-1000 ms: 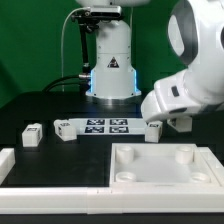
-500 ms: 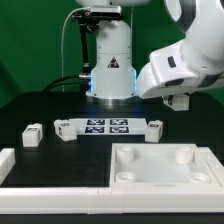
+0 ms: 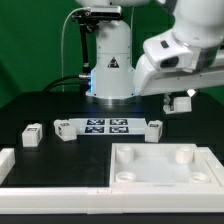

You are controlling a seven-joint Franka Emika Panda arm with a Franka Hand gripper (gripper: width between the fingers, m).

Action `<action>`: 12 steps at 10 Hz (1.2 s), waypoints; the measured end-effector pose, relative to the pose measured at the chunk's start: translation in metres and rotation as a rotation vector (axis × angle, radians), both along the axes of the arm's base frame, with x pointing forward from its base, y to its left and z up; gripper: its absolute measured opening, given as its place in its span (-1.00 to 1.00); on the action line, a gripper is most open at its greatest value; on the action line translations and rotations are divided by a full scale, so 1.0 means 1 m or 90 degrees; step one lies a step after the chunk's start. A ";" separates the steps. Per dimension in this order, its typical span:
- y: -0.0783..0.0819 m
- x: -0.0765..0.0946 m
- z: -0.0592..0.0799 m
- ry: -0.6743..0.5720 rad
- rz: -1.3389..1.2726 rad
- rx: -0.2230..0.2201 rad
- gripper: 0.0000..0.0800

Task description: Assemble one leg

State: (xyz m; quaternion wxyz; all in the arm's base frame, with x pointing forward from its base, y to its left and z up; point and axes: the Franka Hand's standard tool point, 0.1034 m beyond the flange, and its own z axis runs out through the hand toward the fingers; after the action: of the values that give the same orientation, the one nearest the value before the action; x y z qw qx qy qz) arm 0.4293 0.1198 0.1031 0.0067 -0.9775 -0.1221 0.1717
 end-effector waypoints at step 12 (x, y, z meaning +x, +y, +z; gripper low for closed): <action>0.011 0.118 0.012 -0.402 0.108 0.105 -0.27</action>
Offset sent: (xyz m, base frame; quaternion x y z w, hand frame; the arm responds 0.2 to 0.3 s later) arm 0.0381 0.0061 0.0294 -0.0389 0.2533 -0.0543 0.9651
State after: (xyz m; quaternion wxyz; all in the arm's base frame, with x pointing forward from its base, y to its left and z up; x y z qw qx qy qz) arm 0.5477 0.1306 0.1149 0.0331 -0.9650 -0.2125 -0.1500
